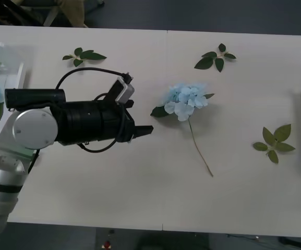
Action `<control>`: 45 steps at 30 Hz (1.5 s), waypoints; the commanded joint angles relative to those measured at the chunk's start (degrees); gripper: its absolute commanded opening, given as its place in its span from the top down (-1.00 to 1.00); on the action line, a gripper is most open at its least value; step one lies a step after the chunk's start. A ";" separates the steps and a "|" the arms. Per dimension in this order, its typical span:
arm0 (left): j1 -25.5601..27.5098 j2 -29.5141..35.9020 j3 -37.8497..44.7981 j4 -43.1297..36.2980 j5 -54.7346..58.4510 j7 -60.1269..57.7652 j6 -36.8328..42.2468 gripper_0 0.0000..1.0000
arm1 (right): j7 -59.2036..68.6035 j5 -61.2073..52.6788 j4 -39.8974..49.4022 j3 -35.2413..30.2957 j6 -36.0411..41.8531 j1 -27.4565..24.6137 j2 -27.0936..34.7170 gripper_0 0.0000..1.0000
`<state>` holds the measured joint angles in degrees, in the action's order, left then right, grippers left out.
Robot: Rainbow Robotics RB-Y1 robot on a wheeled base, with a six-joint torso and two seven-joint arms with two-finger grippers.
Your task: Put the red flowers into the right box and the blue flowers into the left box
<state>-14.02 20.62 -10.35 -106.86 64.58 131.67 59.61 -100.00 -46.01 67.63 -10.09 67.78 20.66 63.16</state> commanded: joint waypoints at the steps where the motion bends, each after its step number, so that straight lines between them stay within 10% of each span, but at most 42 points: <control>1: 5.41 -3.22 4.46 -0.99 9.34 14.58 -0.90 -1.00 | -1.69 0.40 -3.03 0.42 -3.89 2.37 1.17 0.53; 2: 7.43 -3.92 5.86 -0.99 14.43 21.09 -0.29 -1.00 | -1.78 0.31 -3.47 1.04 -4.94 2.37 1.08 -0.15; 4: 9.54 -4.10 7.09 -0.99 19.71 23.33 1.30 -1.00 | -1.96 0.31 -3.47 1.74 -5.73 2.37 1.08 -0.55; 8: 11.91 -4.19 7.88 -0.90 29.46 23.33 3.93 -1.00 | -2.75 -1.63 -3.64 2.36 -5.12 2.37 1.00 -0.80; 17: 11.12 -4.89 8.94 -0.90 31.66 23.33 7.62 -1.00 | -4.77 -12.44 6.55 2.01 4.99 1.05 0.91 -0.98; 30: 9.80 -4.98 7.71 -0.81 33.51 23.33 7.80 -1.00 | 14.74 -16.65 50.85 1.30 14.75 -10.38 -7.71 -0.99; 45: 9.80 -4.71 7.71 -0.37 33.68 23.33 7.45 -1.00 | 29.33 -1.10 48.39 31.54 4.02 2.10 -18.34 -0.99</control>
<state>-2.93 15.59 -2.04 -106.78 97.60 156.99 67.17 -74.67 -50.21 118.09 19.63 73.60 19.24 47.34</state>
